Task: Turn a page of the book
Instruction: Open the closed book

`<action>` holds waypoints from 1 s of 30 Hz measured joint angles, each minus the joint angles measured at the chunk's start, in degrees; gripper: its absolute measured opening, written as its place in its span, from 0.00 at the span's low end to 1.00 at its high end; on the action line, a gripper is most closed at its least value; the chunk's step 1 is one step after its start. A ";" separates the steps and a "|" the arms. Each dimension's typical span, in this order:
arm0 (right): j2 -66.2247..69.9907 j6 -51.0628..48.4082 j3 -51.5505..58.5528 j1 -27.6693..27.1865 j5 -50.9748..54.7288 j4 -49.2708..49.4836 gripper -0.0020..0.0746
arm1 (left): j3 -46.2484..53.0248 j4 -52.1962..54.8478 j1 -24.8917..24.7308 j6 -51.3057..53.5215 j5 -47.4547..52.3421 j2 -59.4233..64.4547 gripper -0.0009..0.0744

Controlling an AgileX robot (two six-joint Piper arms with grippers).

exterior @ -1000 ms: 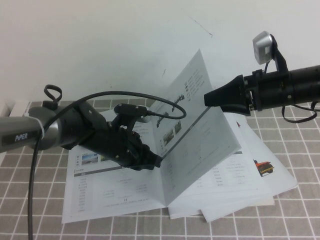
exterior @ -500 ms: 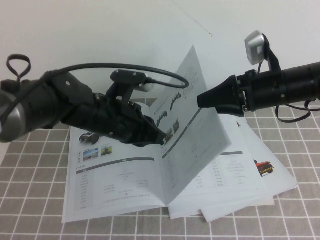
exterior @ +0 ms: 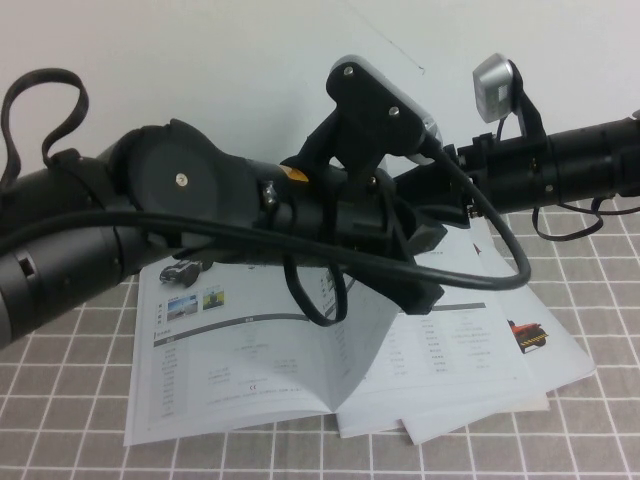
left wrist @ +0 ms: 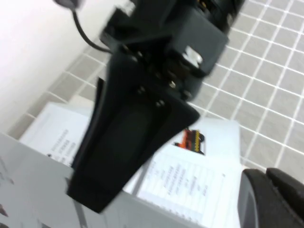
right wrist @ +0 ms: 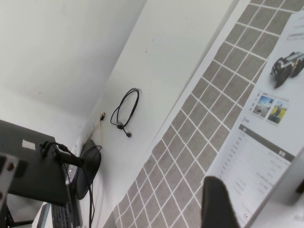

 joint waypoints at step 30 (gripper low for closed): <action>0.00 -0.11 0.00 0.13 0.00 -1.48 0.52 | 0.00 2.51 -0.24 1.37 -4.23 3.66 0.01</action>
